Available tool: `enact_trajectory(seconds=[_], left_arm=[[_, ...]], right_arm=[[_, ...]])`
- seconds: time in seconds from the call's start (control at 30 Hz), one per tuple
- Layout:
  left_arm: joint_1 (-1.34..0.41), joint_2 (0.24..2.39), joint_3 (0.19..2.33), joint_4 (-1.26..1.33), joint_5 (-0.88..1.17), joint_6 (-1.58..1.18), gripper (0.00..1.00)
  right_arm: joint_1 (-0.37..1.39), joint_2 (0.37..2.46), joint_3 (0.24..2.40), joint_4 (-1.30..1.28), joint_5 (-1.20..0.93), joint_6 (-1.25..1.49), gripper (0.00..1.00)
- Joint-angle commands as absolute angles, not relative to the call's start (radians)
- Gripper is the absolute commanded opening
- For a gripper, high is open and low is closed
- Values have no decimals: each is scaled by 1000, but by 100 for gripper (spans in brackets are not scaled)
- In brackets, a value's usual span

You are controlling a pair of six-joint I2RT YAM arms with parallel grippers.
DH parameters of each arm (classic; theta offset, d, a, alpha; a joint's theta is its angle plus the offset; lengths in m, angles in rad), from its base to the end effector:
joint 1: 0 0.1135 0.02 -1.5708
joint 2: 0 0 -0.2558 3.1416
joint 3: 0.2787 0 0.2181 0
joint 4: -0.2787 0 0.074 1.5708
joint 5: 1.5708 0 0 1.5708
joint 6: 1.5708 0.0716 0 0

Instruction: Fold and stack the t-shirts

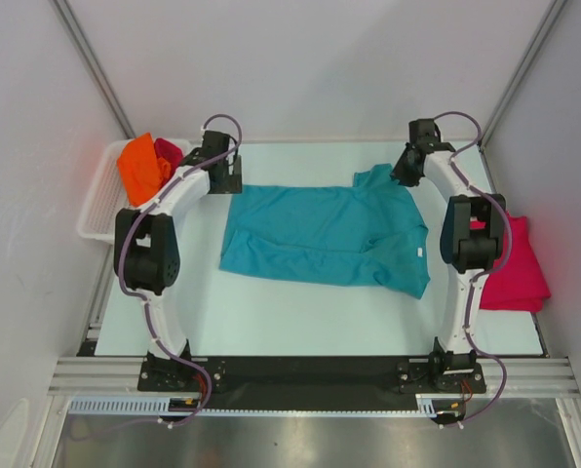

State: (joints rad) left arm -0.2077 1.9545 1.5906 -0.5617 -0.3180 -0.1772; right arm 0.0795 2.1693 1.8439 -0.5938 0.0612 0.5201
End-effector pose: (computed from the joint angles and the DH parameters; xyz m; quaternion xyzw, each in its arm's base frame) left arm 0.4141 -0.0644 0.2187 -0.0359 0.9371 0.0875 0.3360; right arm 0.4691 0.0330 0.1990 0.2165 0.9219 0.0668 0.3142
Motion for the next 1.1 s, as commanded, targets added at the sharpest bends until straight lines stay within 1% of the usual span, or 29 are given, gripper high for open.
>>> enact_trajectory(seconds=[0.0, 0.03, 0.13, 0.2, 0.33, 0.57, 0.87, 1.07], left_arm=[[-215, 1965, 1591, -393, -316, -29, 100], [-215, 1968, 1595, -387, -319, -19, 100], [-215, 1991, 1620, -362, -321, 27, 100], [-215, 2006, 1637, -345, -321, 52, 99], [-215, 2032, 1651, -330, -315, 67, 100], [-213, 2063, 1655, -301, -269, 57, 100], [-210, 2140, 1721, -334, -252, 38, 100], [-195, 2171, 1755, -357, -235, 12, 99]], right_arm=[[43, 2197, 1896, -483, -96, 561, 33], [34, 2207, 1907, -479, -157, 575, 33], [8, 2247, 1936, -430, -230, 630, 33], [8, 2282, 1982, -451, -215, 614, 33], [8, 2365, 2150, -515, -184, 594, 33], [-21, 2474, 2296, -584, -120, 560, 34], [-43, 2516, 2257, -581, -87, 543, 35], [-58, 2551, 2279, -586, -110, 543, 37]])
